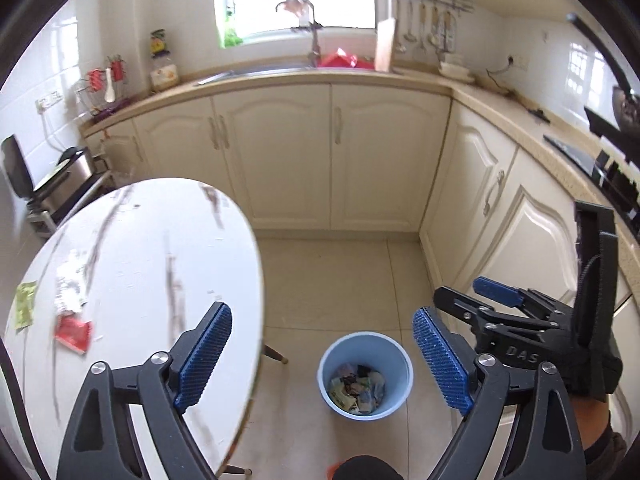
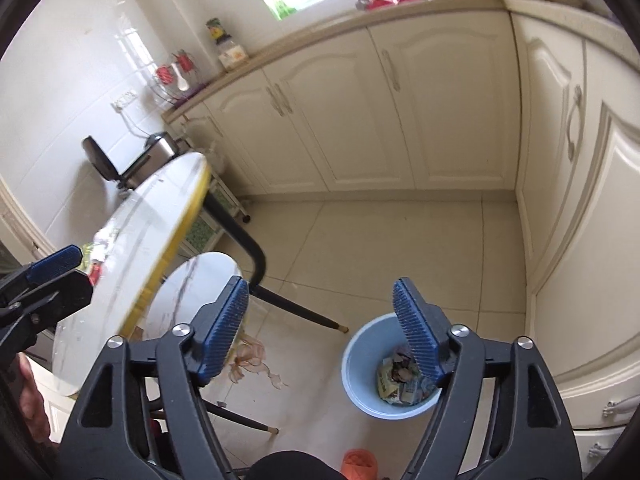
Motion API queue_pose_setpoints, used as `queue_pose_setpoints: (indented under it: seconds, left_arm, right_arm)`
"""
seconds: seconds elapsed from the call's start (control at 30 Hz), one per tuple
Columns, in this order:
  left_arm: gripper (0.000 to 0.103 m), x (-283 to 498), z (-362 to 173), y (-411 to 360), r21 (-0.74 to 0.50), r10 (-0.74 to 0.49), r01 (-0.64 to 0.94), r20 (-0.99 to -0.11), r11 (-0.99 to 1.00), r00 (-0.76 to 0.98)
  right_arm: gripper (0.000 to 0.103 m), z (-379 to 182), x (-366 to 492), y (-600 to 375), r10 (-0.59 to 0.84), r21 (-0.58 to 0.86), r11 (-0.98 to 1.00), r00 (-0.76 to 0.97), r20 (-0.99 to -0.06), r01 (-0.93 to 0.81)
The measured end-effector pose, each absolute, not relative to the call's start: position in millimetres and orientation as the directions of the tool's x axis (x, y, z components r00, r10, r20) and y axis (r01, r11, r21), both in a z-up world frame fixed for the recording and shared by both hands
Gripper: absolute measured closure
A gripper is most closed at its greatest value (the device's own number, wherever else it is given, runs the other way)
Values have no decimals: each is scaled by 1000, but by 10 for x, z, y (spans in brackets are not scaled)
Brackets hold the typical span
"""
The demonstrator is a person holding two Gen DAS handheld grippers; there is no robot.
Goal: Collect trash
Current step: 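Move both tools back over the red packet and plastic film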
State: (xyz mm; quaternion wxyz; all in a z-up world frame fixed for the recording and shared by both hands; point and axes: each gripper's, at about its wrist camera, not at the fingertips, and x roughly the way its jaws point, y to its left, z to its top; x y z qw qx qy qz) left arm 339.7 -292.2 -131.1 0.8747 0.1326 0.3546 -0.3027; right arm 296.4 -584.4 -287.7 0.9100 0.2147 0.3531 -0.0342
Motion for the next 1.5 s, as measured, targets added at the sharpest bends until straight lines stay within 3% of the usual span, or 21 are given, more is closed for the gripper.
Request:
queue_pose_setpoints:
  seconds: [0.17, 0.47, 0.73, 1.03, 1.37, 1.5]
  left_arm:
    - [2, 3033, -1092, -2287, 2, -443, 577, -638, 817, 630]
    - [1, 2826, -1097, -1403, -36, -352, 417, -603, 908, 716]
    - [1, 3118, -1337, -907, -89, -261, 271, -659, 958, 705]
    - [1, 3855, -1640, -1004, -107, -163, 127, -769, 986, 619]
    - [3, 4503, -1828, -1036, -55, -101, 97, -812, 994, 575]
    - [9, 4575, -1888, -1070, -25, -100, 136, -810, 990, 578]
  right_arm:
    - [20, -2433, 2933, -5342, 108, 324, 938, 782, -614, 126]
    - [14, -2064, 3133, -4398, 170, 250, 968, 791, -587, -22]
    - [14, -2192, 3581, -3837, 234, 218, 968, 741, -629, -121]
    - [14, -2472, 4063, -3624, 289, 217, 957, 685, -669, -191]
    - [14, -2574, 4471, -3547, 254, 149, 966, 669, -698, -212]
    - [14, -2586, 4604, -3465, 240, 129, 968, 661, -711, -213]
